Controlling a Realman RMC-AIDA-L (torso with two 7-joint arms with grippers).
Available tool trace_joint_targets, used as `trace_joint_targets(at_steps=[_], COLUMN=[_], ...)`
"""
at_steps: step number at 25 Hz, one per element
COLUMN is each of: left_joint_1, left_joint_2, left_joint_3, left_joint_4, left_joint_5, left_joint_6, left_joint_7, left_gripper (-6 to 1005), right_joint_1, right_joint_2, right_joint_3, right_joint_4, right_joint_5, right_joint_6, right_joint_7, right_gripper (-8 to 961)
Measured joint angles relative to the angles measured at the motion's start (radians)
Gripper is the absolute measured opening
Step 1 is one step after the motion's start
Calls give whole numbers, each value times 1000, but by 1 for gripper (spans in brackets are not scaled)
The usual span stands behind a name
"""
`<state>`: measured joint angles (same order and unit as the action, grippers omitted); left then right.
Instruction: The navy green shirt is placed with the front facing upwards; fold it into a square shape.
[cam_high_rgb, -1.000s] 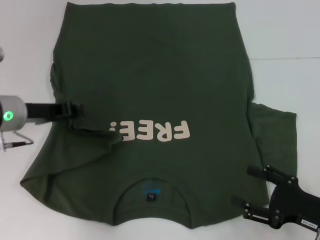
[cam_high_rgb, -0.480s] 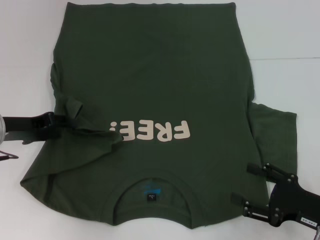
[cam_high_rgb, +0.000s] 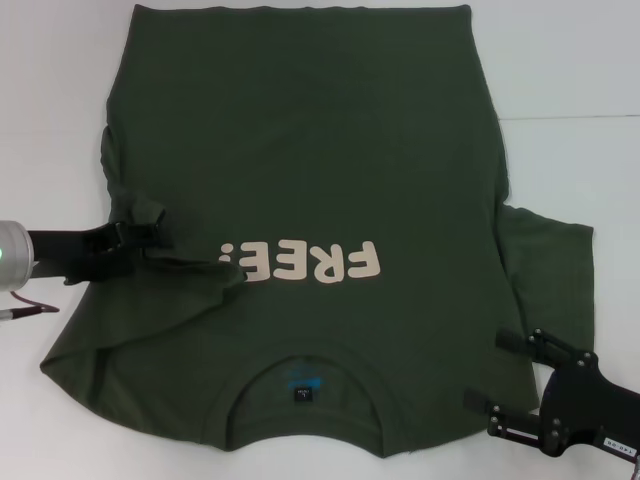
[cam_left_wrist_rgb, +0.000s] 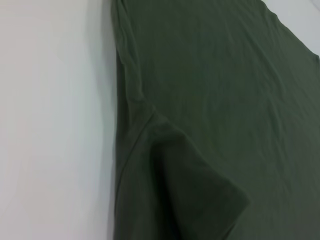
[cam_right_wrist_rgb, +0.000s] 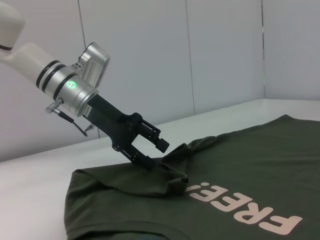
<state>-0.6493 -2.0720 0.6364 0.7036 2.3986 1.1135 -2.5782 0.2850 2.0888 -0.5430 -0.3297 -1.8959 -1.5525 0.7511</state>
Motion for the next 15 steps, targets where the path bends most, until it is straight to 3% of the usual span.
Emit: trace_joint_targets(at_steps=[5,15], left_joint_1=[-6,-24], left_joint_2=[-9,-29], left_joint_3=[5,3], left_joint_4=[-11,-18], left_joint_5=[-10,-13], left_joint_6=[-27,-56], left_joint_7=[0,10], left_gripper=[766,766], right_joint_1=[-1,-3], right_joint_2=[0,0], right_joint_3=[0,0], right_joint_4=[-1,2], right_joint_5=[0,0], right_joint_6=[0,0], right_joint_7=[1,0], right_gripper=[899,900])
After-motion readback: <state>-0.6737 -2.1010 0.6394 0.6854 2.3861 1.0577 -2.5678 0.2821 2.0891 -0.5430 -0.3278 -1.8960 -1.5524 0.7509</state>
